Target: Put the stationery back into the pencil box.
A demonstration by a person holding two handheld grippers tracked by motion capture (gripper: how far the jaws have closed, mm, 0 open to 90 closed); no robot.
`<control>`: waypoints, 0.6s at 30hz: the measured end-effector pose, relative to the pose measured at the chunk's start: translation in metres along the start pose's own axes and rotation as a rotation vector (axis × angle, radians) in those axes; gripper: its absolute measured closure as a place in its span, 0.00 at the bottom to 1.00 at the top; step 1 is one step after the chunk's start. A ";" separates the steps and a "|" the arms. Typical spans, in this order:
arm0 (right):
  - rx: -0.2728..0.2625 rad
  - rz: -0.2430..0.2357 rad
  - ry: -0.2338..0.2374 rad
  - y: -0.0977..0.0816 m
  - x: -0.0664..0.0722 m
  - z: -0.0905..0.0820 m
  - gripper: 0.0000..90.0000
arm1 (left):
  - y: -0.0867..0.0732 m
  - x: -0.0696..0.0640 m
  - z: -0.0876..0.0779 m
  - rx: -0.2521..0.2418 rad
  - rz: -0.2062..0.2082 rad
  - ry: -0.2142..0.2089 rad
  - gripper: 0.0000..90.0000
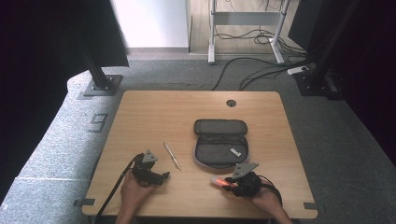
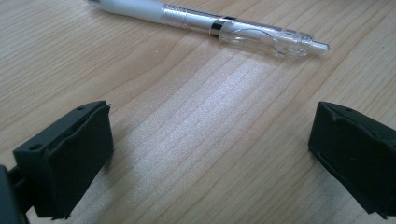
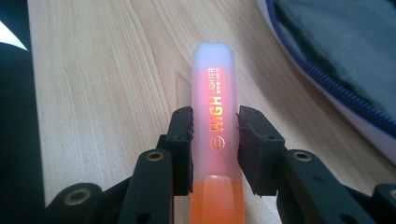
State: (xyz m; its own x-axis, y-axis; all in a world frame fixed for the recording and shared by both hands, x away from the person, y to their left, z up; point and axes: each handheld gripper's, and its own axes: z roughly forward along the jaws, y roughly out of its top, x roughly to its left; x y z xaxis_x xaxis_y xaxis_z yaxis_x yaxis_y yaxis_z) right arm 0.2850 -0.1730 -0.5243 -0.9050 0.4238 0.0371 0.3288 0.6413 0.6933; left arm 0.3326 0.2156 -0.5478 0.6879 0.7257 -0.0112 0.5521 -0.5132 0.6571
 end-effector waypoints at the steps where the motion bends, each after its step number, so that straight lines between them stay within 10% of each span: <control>1: -0.002 -0.002 0.001 0.001 0.000 -0.001 0.73 | 0.000 0.000 0.000 0.000 0.000 0.000 0.00; 18: -0.048 0.008 -0.006 0.020 -0.005 -0.018 0.73 | 0.000 0.000 0.000 0.000 0.000 0.000 0.00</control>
State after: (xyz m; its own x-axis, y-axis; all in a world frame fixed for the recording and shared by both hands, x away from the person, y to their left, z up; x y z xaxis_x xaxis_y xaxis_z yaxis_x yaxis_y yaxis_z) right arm 0.2910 -0.1744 -0.4976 -0.9008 0.4326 0.0386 0.3223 0.6064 0.7269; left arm 0.3326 0.2156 -0.5478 0.6878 0.7258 -0.0112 0.5523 -0.5131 0.6570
